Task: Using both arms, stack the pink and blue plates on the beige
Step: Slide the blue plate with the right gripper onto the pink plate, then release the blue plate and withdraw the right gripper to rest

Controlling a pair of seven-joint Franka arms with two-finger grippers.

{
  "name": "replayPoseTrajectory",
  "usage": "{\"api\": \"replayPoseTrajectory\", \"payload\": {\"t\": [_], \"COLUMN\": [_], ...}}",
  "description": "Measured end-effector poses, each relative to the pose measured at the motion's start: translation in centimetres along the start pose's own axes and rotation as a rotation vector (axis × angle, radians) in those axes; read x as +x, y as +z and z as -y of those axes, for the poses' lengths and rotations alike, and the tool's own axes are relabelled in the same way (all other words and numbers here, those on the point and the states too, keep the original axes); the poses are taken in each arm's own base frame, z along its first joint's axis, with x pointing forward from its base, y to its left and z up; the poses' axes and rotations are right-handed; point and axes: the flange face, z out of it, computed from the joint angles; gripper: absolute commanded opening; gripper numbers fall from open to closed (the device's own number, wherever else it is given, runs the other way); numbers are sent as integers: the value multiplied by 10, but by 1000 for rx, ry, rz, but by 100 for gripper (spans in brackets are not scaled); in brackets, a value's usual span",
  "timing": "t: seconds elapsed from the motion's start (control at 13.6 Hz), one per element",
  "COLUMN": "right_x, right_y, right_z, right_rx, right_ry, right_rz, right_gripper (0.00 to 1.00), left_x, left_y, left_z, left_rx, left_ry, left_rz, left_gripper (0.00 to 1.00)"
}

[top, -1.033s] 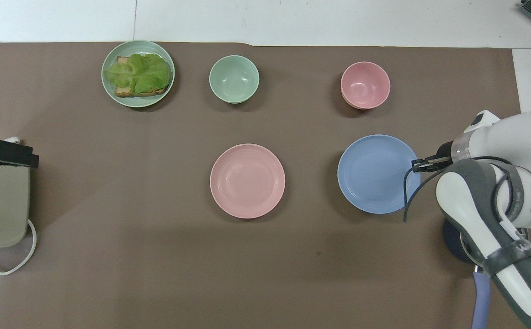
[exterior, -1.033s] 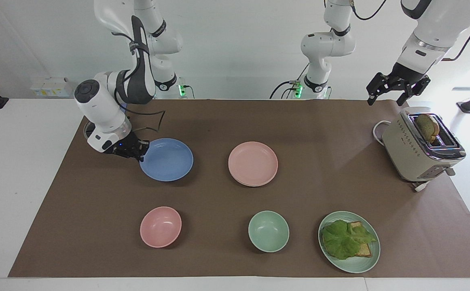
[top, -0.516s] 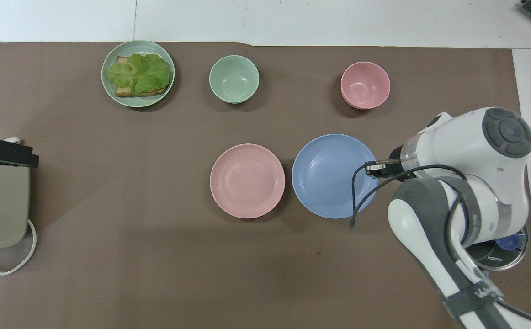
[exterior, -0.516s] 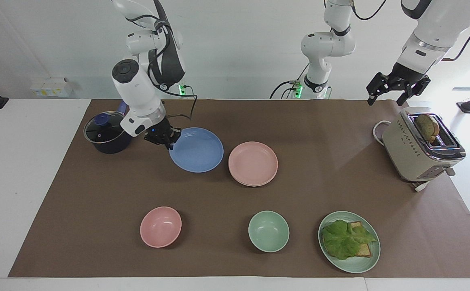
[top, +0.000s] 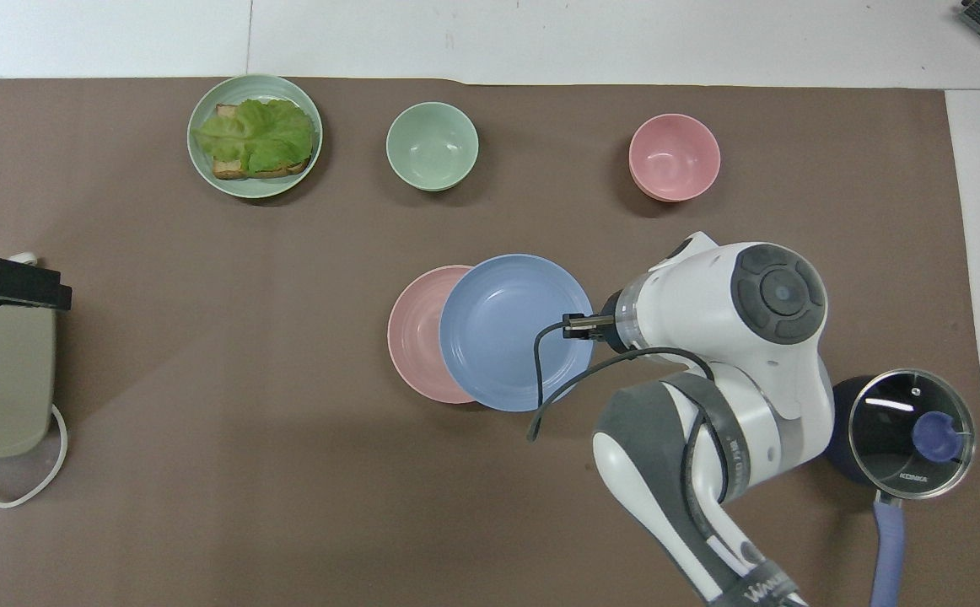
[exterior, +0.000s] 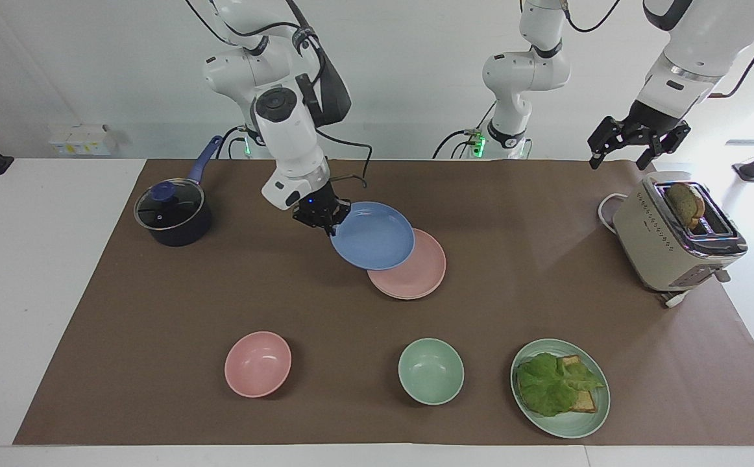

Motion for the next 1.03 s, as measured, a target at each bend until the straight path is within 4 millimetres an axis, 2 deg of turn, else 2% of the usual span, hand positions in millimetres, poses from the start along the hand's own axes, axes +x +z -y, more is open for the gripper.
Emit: {"api": "replayPoseTrajectory", "payload": {"t": [0.44, 0.81, 1.03], "right_x": [4, 3, 1], "right_y": [40, 71, 80], "right_z": [29, 41, 44], "right_rx": [17, 50, 50], "right_ry": [-21, -4, -9], "right_rz": [11, 20, 27], "right_gripper": [0, 0, 2], "left_x": [0, 0, 0], "left_y": [0, 0, 0], "left_z": [0, 0, 0], "left_rx": [0, 0, 0], "left_ry": [0, 0, 0], "left_rz": [0, 0, 0], "left_gripper": [100, 100, 100]}}
